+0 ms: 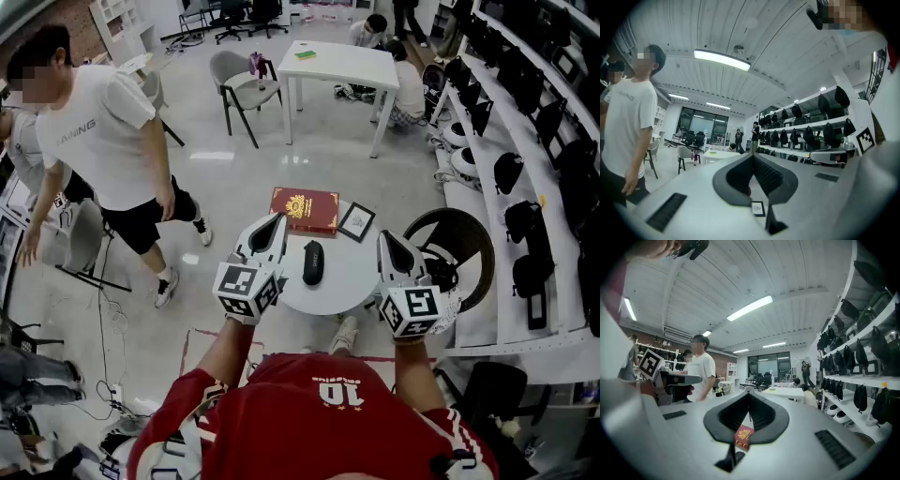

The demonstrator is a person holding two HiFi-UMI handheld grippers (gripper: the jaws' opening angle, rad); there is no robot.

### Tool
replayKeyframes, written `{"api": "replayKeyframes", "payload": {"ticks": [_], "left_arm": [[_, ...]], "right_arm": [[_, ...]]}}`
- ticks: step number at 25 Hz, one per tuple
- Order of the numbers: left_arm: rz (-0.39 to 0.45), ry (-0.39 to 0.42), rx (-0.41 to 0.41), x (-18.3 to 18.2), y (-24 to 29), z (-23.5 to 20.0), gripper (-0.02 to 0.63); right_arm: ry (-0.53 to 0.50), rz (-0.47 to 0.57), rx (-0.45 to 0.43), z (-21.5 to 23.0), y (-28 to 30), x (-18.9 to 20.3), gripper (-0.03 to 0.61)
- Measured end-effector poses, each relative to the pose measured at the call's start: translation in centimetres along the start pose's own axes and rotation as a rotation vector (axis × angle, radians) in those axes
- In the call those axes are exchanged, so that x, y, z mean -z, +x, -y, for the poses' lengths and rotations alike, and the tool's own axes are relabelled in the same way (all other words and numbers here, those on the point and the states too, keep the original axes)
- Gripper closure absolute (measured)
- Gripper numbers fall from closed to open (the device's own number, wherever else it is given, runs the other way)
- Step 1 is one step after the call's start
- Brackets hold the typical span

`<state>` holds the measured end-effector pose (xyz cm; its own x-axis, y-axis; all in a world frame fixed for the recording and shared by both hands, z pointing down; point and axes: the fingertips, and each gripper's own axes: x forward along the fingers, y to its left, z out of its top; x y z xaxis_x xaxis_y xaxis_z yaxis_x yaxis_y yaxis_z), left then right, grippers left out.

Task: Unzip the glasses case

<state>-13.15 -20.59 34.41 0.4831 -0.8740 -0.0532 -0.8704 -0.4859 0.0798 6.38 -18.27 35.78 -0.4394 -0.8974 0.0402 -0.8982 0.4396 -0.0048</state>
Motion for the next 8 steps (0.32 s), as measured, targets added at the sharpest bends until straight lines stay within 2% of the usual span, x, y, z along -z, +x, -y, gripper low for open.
{"api": "replayKeyframes", "payload": {"ticks": [8], "left_arm": [[-0.01, -0.012, -0.001, 0.12, -0.08, -0.01, 0.606]], "right_arm": [[-0.004, 0.002, 0.0, -0.04, -0.02, -0.21, 0.563]]}}
